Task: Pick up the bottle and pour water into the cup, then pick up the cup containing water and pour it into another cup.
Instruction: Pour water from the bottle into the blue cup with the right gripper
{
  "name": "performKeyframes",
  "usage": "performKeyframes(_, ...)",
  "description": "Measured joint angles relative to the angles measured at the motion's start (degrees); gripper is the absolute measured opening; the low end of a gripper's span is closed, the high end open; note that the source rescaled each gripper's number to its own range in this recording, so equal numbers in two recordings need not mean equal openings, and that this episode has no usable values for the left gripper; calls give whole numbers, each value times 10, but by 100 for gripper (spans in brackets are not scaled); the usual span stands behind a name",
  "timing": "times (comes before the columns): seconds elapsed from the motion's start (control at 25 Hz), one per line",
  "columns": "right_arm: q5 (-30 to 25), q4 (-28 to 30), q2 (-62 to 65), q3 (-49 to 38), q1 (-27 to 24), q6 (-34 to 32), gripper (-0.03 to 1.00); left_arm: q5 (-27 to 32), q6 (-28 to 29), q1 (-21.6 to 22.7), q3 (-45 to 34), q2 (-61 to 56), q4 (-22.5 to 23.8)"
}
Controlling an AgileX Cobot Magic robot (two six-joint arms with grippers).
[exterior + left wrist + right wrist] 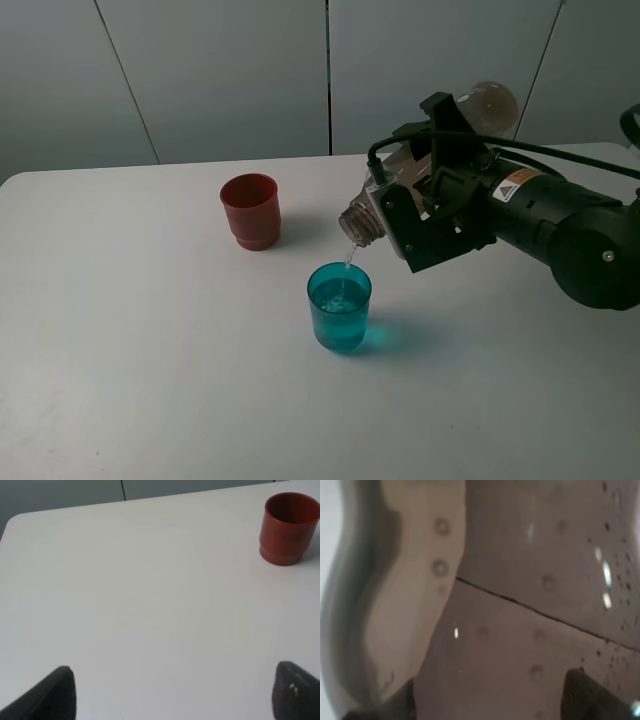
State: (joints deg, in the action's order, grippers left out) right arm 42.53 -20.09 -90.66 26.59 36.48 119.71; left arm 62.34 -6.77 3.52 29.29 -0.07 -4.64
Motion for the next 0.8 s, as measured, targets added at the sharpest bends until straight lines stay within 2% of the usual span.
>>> performKeyframes(0.64, 0, 12, 0, 0, 0, 0, 0, 0, 2, 0, 0, 0, 0)
performKeyframes(0.8, -14, 12, 0, 0, 0, 0, 0, 0, 2, 0, 0, 0, 0)
